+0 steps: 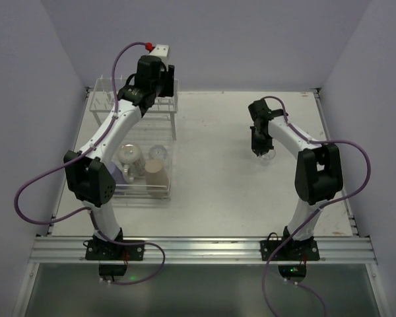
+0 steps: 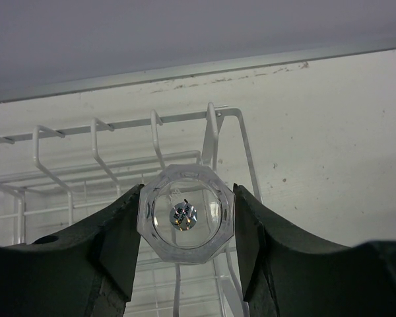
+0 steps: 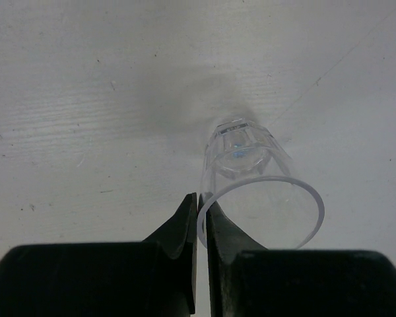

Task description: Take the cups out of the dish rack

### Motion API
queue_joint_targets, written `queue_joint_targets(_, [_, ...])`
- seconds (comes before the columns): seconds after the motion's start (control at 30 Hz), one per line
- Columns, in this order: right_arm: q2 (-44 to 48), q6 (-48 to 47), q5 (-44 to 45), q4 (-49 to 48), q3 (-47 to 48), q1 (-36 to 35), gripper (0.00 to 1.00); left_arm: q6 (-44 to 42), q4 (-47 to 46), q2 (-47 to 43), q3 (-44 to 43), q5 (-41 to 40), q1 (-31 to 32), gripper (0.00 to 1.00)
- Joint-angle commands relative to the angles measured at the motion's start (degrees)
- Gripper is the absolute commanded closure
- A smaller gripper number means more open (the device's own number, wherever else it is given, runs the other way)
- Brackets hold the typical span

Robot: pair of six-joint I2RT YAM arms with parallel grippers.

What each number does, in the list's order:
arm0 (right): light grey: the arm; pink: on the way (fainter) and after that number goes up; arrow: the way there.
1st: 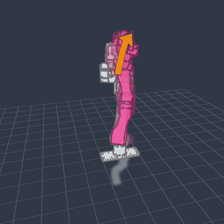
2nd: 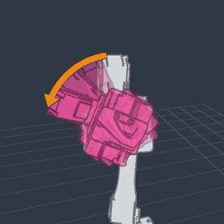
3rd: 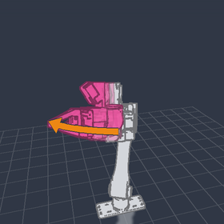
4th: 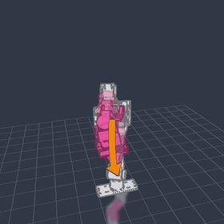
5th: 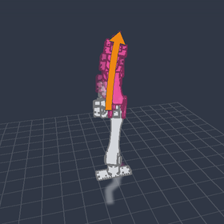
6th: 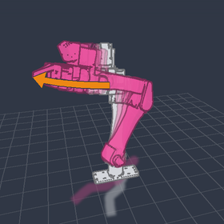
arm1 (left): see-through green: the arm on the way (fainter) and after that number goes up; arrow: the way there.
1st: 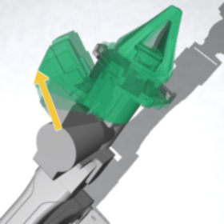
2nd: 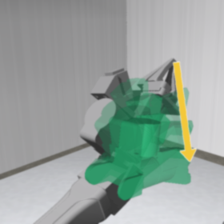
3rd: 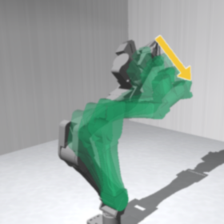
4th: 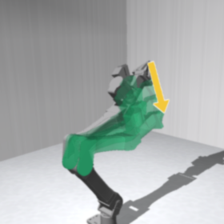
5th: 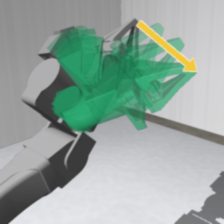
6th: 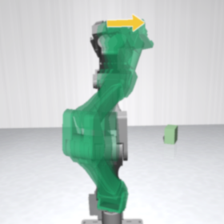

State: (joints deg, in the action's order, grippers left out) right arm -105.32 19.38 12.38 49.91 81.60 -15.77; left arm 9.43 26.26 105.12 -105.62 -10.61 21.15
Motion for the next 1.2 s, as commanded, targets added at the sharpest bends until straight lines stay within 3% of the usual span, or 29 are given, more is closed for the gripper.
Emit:
queue_joint_targets(0.0, [-0.7, -0.8, -0.3, -1.9, 0.0, 0.4, 0.92, 0.2, -0.7, 0.1, -2.7, -0.4, 0.4, 0.67])
queue_joint_targets(0.07, [-0.9, -0.8, -0.9, -2.3, 0.0, 0.5, 0.89, 0.2, -0.6, -0.1, -2.8, -0.5, 0.5, 0.75])
queue_joint_targets(0.2, [-0.9, -0.6, -0.5, -2.7, -0.1, 0.4, 0.78, 0.3, -0.7, -0.5, -3.2, -0.8, 0.5, 1.00])
queue_joint_targets(0.23, [-0.8, -0.6, -0.5, -2.7, -0.1, 0.5, 0.70, 0.3, -0.7, -0.5, -3.4, -0.8, 0.5, 1.00])
queue_joint_targets(0.3, [-0.6, -0.6, -0.3, -2.8, 0.0, 0.4, 0.65, 0.2, -0.7, -0.4, -3.8, -0.7, 0.5, 1.00])
queue_joint_targets(0.37, [-0.1, -0.3, -0.1, -2.6, 0.2, 0.5, 0.49, 0.3, -0.6, -0.5, -4.0, -0.5, 0.5, 1.00])
queue_joint_targets(0.43, [1.5, 0.0, 0.6, -2.7, 0.4, 0.5, 0.43, 0.7, -0.7, -0.5, -4.0, -0.3, 0.4, 1.00])
queue_joint_targets(0.47, [2.2, 0.0, 1.0, -2.5, 0.6, 0.4, 0.33, 0.8, -0.8, -0.7, -4.0, -0.2, 0.5, 1.00])
queue_joint_targets(0.6, [5.6, 0.0, 3.7, -0.7, 3.8, 0.1, 0.20, 1.0, -1.6, -2.1, -3.7, -0.3, 0.5, 1.00])
queue_joint_targets(0.7, [9.2, 0.3, 6.6, 0.6, 6.9, -1.0, 0.01, 1.4, -2.2, -4.4, -3.4, 0.1, 0.5, 1.00])
queue_joint_targets(0.73, [11.9, 0.0, 1.2, -0.9, 7.3, -1.1, 0.01, 1.7, -2.4, -5.3, -3.0, 0.4, 0.4, 1.00])
queue_joint_targets(0.77, [12.0, 0.0, 1.2, -2.3, 7.3, -0.8, 0.01, 2.0, -2.7, -6.3, -2.6, 0.8, 0.4, 1.00])
queue_joint_targets(0.9, [18.0, 1.4, -23.3, -9.7, 8.0, -0.7, 0.01, 3.9, -5.7, -13.4, 1.7, 5.7, 0.1, 1.00])
queue_joint_targets(0.97, [18.4, 4.4, -30.0, -14.5, 8.0, -0.7, 0.01, 6.1, -7.8, -16.2, 4.1, 9.1, -0.2, 1.00])
queue_joint_targets(1.07, [17.3, 9.2, -40.8, -19.4, 8.7, -0.8, 0.13, 9.0, -11.7, -20.9, 8.9, 15.8, -0.8, 1.00])
queue_joint_targets(1.17, [16.0, 15.8, -54.1, -28.2, 7.8, -0.7, 0.16, 11.4, -23.5, -29.0, 20.1, 25.0, -1.2, 1.00])
